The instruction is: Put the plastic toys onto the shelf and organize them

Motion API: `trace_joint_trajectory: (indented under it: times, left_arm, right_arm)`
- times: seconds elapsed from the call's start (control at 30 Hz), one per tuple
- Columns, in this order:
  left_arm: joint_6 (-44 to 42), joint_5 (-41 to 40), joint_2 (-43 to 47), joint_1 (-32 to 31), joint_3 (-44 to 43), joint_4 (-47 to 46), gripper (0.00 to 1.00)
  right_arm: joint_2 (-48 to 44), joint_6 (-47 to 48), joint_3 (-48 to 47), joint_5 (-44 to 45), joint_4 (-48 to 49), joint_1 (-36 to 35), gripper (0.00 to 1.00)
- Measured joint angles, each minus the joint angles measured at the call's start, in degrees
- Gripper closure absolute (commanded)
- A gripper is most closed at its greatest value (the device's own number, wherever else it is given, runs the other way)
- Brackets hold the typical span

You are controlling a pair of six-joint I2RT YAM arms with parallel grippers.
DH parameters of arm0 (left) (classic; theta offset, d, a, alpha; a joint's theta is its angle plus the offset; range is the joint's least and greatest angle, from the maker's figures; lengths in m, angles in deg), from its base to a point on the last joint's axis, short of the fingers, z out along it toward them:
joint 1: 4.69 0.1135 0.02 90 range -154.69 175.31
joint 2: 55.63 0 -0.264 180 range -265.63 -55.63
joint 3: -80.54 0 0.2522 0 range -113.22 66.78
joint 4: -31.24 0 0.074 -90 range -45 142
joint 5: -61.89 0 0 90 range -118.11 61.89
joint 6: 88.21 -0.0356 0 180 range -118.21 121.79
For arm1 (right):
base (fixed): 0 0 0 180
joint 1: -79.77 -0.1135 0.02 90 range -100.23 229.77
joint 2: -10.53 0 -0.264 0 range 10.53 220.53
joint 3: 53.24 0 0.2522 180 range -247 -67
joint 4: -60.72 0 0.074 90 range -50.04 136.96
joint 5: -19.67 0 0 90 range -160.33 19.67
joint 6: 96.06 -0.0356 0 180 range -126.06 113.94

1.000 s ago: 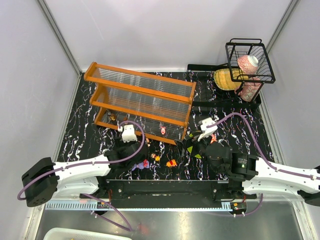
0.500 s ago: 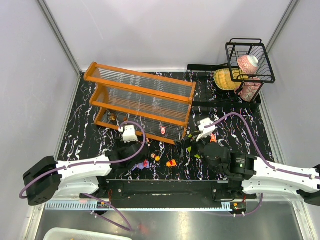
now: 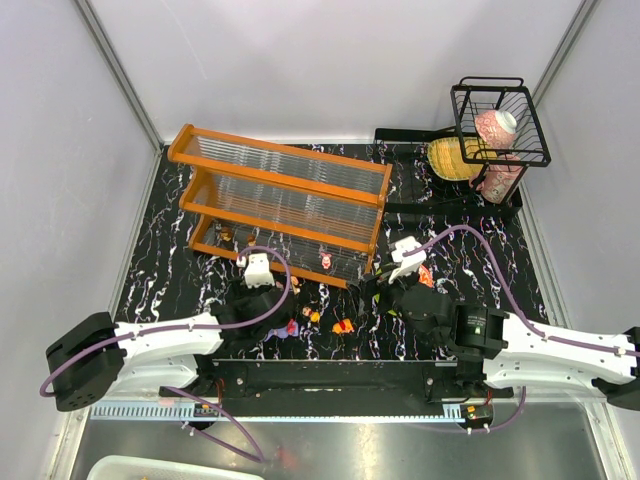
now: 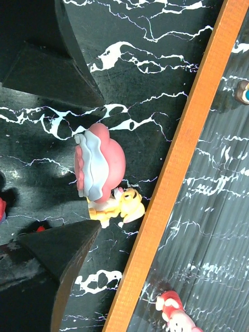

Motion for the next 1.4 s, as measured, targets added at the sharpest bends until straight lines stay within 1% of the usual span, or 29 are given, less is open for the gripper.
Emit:
trace_joint_trajectory:
  times: [0.57, 1.23, 1.4]
  left_arm:
    - [-0.3, -1.0, -1.2, 0.0, 2.9, -5.0, 0.1]
    - [-0.7, -1.8, -1.9, 0.0, 3.7, -7.3, 0.24]
    - [-1.1, -1.8, -1.9, 0.0, 3.7, -7.6, 0.26]
  right_arm:
    - [2.8, 0.0, 0.0, 0.0, 0.4, 0.0, 0.06]
    - [3.8, 0.0, 0.0, 0.0, 0.9, 0.0, 0.06]
    - [3.8, 0.0, 0.0, 0.0, 0.9, 0.0, 0.06]
